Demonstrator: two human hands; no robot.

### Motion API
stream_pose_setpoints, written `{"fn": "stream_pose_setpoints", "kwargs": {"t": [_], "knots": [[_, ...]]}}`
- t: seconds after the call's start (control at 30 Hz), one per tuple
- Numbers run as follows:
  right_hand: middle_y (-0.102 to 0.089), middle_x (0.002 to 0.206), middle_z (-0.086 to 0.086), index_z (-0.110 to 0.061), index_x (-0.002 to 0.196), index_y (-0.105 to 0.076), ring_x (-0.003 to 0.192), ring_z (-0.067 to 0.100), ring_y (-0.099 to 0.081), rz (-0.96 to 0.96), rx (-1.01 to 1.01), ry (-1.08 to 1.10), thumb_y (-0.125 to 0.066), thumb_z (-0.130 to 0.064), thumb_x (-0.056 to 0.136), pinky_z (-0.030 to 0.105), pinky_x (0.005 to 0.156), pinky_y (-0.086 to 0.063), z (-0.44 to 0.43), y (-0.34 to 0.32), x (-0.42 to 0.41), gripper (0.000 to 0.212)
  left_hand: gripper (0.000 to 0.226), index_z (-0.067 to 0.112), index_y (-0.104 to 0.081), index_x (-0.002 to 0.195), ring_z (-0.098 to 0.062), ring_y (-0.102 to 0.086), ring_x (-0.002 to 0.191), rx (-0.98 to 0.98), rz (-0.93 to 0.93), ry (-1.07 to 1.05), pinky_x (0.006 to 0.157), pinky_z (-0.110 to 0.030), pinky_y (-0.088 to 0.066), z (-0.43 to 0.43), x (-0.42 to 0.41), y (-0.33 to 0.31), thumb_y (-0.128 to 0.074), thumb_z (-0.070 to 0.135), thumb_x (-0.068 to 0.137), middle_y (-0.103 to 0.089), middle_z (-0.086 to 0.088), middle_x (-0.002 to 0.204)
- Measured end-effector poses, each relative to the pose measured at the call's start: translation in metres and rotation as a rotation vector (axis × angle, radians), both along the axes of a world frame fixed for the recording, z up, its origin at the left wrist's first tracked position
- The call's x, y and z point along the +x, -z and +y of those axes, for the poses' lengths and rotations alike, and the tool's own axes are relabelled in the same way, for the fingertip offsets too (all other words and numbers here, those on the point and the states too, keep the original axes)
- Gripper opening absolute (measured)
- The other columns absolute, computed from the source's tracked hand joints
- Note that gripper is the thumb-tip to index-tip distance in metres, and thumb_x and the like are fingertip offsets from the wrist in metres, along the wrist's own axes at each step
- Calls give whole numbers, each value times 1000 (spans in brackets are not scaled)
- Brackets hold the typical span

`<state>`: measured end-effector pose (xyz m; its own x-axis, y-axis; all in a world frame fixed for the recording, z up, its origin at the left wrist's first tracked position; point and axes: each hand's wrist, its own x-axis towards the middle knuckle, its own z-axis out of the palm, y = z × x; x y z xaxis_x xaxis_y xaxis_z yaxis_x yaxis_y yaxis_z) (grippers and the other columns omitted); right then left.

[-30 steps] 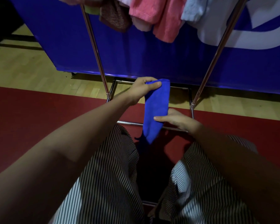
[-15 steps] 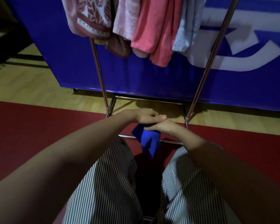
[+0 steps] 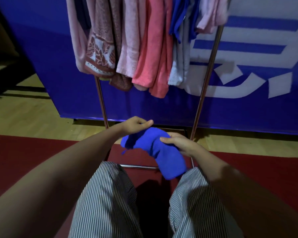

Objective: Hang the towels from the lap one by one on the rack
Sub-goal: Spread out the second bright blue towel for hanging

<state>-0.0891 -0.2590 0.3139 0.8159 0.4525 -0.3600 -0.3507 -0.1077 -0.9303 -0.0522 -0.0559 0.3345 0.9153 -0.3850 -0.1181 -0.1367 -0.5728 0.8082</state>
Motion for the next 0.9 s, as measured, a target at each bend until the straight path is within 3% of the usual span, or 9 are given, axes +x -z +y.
{"fn": "stream_pose_setpoints", "kwargs": {"t": [0.1,0.2,0.27,0.33,0.4,0.53,0.67,0.77,0.9], "knots": [[-72,88,3,-6,109,-59,78,11,-68,2,147,49,-44,-4,94,24,77,-55,-4,-28,3,21,61,20,-66,75,-2,-55,77,-189,226,203,75,-19,-45,-6,-10,-6,-57,79,61,-64,11,80],[-74,81,5,-3,104,-60,73,13,-70,20,208,40,-41,-9,96,25,67,-57,-11,-59,2,22,62,22,-70,79,-4,-60,76,-331,300,217,76,-20,-46,-16,-9,-9,-67,78,52,-69,10,80],[-73,81,9,-1,108,-60,71,17,-70,20,227,65,-42,-13,96,27,62,-57,-17,-76,4,24,65,16,-70,86,-18,-59,84,-456,332,106,82,-33,-42,-23,-4,-15,-71,73,55,-67,-6,88],[-73,84,8,0,115,-57,73,16,-70,-8,222,89,-44,-16,96,27,67,-57,-22,-91,8,28,56,11,-67,99,-22,-62,89,-588,388,9,81,-32,-47,-32,-3,-33,-59,62,76,-68,-11,95],[-73,82,5,-1,109,-59,73,14,-70,-57,240,129,-43,-18,96,24,69,-57,-27,-113,16,26,46,8,-64,102,-15,-67,81,-704,399,-41,76,-27,-54,-44,2,-64,-43,48,93,-72,-7,91],[-74,74,1,-7,96,-62,67,10,-70,-138,339,218,-40,-21,98,21,64,-57,-29,-161,32,26,46,2,-62,103,-16,-70,82,-929,404,-81,81,-27,-55,-70,10,-131,-40,41,96,-73,-10,90],[-74,77,3,-7,96,-63,70,11,-69,-248,415,306,-42,-23,97,25,73,-55,-33,-212,52,26,48,2,-69,81,-16,-70,65,-1082,439,-74,65,-25,-58,-90,22,-192,-42,39,95,-72,-9,72],[-73,70,1,-7,95,-61,63,9,-69,-303,445,388,-42,-23,97,20,63,-56,-47,-249,71,25,50,6,-71,63,-13,-65,50,-1067,359,-55,51,-19,-54,-103,36,-231,-42,28,97,-68,-5,56],[-69,57,-3,-7,88,-58,49,5,-64,-423,410,451,-37,-24,100,16,48,-50,-72,-297,97,30,25,9,-60,84,-10,-60,46,-1008,150,-65,52,-22,-51,-126,68,-273,-44,23,97,-66,-1,54]]}}
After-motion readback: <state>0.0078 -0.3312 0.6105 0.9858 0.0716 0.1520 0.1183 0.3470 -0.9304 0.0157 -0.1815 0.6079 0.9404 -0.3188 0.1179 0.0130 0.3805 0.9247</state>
